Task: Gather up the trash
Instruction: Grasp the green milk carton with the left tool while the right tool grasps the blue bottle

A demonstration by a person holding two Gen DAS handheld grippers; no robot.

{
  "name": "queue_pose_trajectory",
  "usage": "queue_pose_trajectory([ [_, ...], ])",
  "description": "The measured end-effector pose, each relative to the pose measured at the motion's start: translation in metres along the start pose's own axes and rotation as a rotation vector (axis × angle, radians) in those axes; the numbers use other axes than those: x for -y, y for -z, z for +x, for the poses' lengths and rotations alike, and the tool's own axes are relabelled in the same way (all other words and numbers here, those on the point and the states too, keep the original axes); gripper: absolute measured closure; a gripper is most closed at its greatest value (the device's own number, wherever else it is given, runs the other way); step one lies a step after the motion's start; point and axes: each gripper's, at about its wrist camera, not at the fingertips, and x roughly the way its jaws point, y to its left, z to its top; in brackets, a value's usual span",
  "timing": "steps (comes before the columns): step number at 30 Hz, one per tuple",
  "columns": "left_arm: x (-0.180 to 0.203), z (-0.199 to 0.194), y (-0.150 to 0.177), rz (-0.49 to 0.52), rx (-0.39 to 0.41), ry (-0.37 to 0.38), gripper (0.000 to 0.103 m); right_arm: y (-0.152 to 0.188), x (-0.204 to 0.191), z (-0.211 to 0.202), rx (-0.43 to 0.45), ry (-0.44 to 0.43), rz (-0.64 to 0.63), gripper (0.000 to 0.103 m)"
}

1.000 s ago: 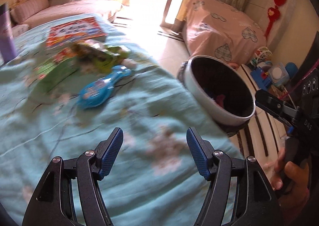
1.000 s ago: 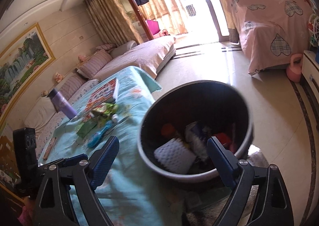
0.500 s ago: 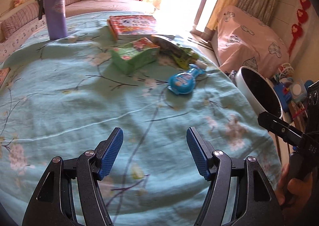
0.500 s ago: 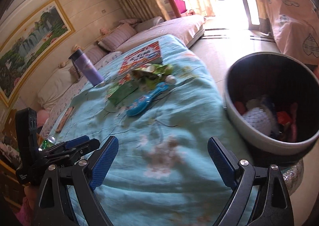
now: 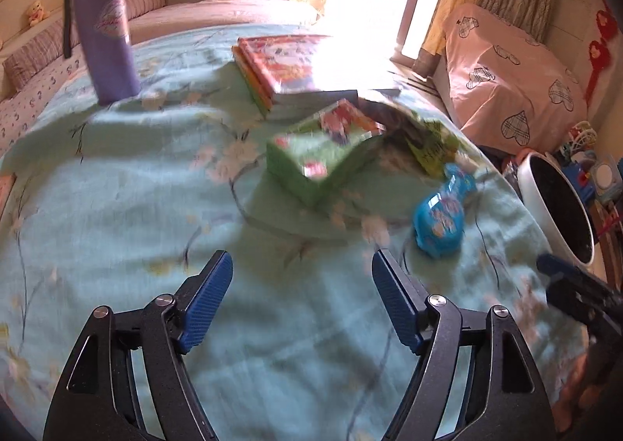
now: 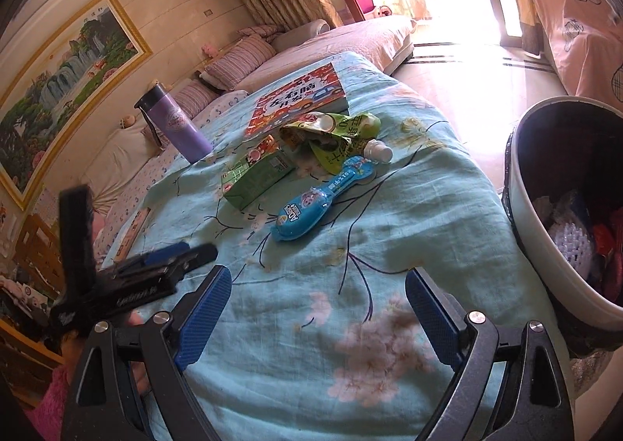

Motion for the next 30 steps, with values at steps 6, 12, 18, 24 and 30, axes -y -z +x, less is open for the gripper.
queue_pose_trajectory([
  [6, 0.004, 0.032, -0.039, 0.094, 0.021, -0.044, 0.022, -0.008, 0.005, 0.010, -0.010, -0.010, 0.026, 0.011],
  [12, 0.002, 0.048, -0.051, 0.104, 0.022, -0.009, 0.027, -0.021, 0.007, 0.025, -0.027, -0.025, 0.047, 0.011],
  [18, 0.013, 0.025, -0.036, 0.147, 0.039, 0.021, 0.044, -0.029, 0.010, 0.054, -0.084, -0.019, 0.099, 0.039],
  [24, 0.003, -0.014, 0.010, 0.052, -0.018, -0.062, 0.044, -0.036, -0.001, 0.070, -0.078, -0.003, 0.066, 0.041],
  [30, -0.018, -0.055, 0.068, -0.165, -0.032, -0.034, 0.044, -0.042, -0.011, 0.083, -0.070, 0.031, 0.022, 0.059],
])
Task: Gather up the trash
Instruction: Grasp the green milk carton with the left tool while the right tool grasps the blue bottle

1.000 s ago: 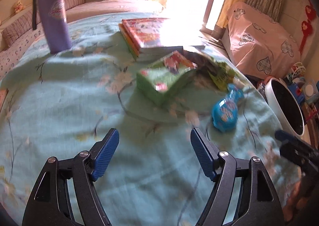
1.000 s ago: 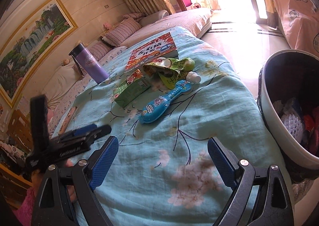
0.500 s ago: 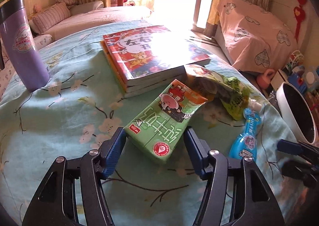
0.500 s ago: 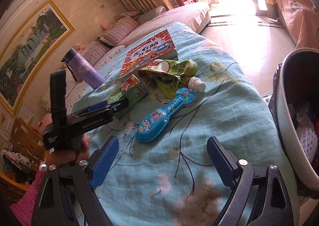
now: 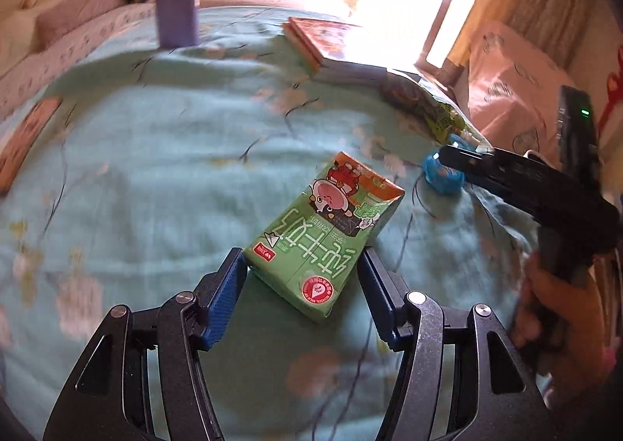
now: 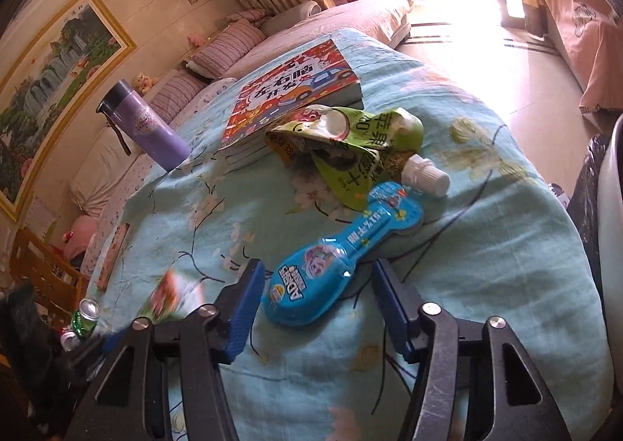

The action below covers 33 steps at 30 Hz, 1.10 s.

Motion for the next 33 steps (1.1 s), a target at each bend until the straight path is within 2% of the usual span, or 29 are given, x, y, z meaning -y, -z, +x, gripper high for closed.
queue_pose_trajectory([
  [1, 0.000, -0.005, 0.006, -0.014, 0.004, -0.001, 0.044, -0.001, -0.001, 0.002, -0.006, 0.008, -0.006, 0.072],
  [5, -0.001, -0.015, 0.024, -0.048, -0.004, 0.037, 0.045, 0.000, -0.003, -0.008, 0.001, -0.039, -0.012, 0.086],
  [10, 0.001, -0.012, 0.028, -0.024, -0.020, 0.028, 0.044, 0.016, -0.005, -0.037, -0.004, -0.090, -0.039, 0.087],
  [12, 0.001, -0.014, 0.026, -0.013, -0.009, 0.016, 0.041, 0.023, 0.000, -0.048, -0.006, -0.112, -0.027, 0.088],
  [15, 0.004, -0.017, 0.020, 0.030, 0.033, -0.017, 0.027, 0.034, 0.009, -0.065, 0.001, -0.135, -0.001, 0.088],
  [18, 0.007, -0.010, 0.013, 0.069, 0.041, -0.041, 0.026, 0.044, 0.014, -0.081, 0.015, -0.146, 0.014, 0.088],
  [20, 0.010, -0.002, 0.010, 0.090, 0.031, -0.050, 0.029, 0.050, 0.016, -0.090, 0.029, -0.142, 0.016, 0.088],
  [22, 0.016, 0.006, 0.011, 0.120, 0.009, -0.063, 0.047, 0.054, 0.019, -0.099, 0.044, -0.139, 0.017, 0.088],
  [25, 0.026, 0.003, 0.015, 0.135, 0.017, -0.058, 0.047, 0.061, 0.023, -0.112, 0.067, -0.126, 0.014, 0.088],
  [33, 0.073, -0.016, 0.030, 0.122, 0.032, 0.051, 0.048, 0.075, 0.041, -0.143, 0.124, -0.072, 0.015, 0.088],
])
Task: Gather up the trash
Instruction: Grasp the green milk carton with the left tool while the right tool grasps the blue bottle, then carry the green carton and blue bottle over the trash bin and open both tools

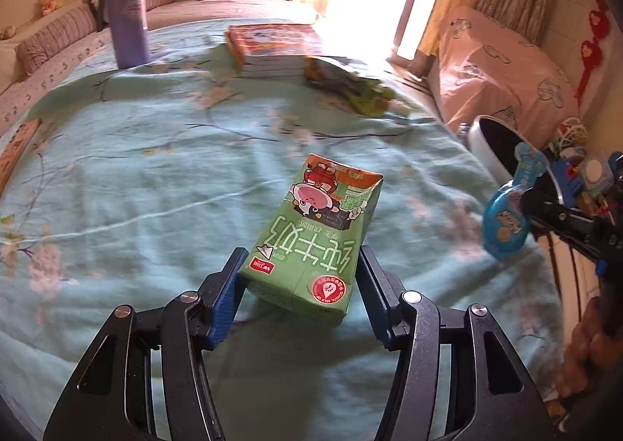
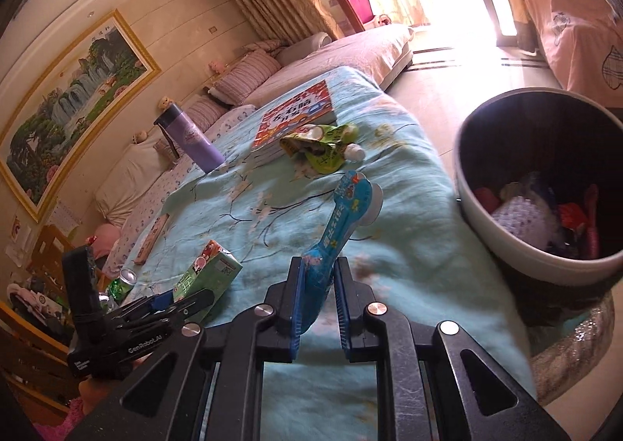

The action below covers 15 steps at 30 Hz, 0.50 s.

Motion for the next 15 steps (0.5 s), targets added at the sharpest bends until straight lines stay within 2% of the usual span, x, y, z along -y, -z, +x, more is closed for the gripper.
queue_pose_trajectory([
  [9, 0.070, -0.009, -0.008, 0.069, 0.027, 0.089, 0.048, 0.008, 0.033, -0.036, 0.047, 0.025, 0.044, 0.088],
  [15, 0.107, -0.011, -0.014, 0.126, 0.038, 0.109, 0.048, 0.006, 0.047, -0.060, 0.095, 0.034, 0.061, 0.088],
])
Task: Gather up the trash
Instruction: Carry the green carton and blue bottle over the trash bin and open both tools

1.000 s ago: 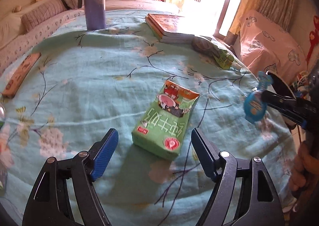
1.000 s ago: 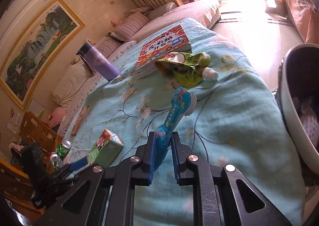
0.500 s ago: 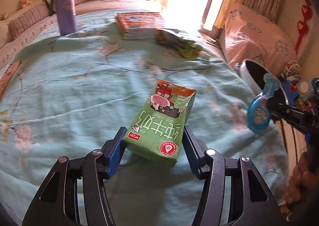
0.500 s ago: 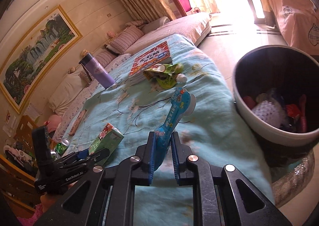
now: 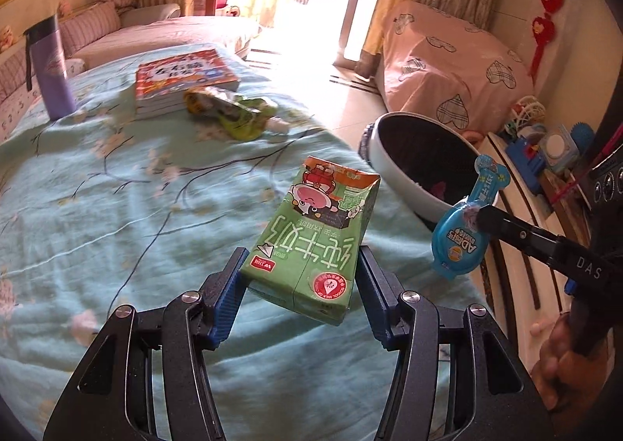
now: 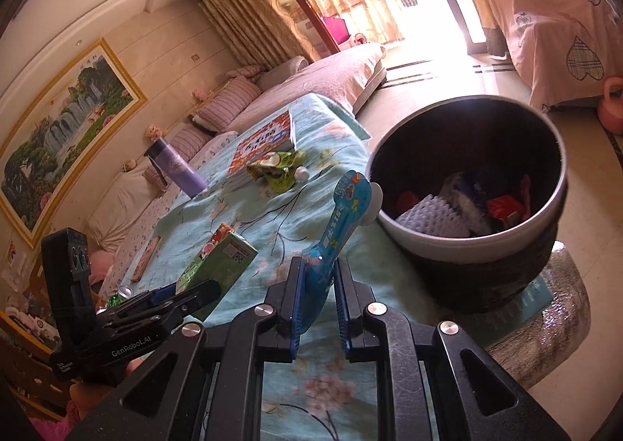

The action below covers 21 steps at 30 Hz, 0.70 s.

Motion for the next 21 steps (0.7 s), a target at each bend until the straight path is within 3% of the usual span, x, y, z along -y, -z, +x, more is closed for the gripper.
queue_pose_trajectory([
  [21, 0.057, 0.014, -0.022, 0.081, 0.010, 0.034, 0.049, -0.019, 0.039, -0.036, 0.084, 0.039, 0.030, 0.088],
])
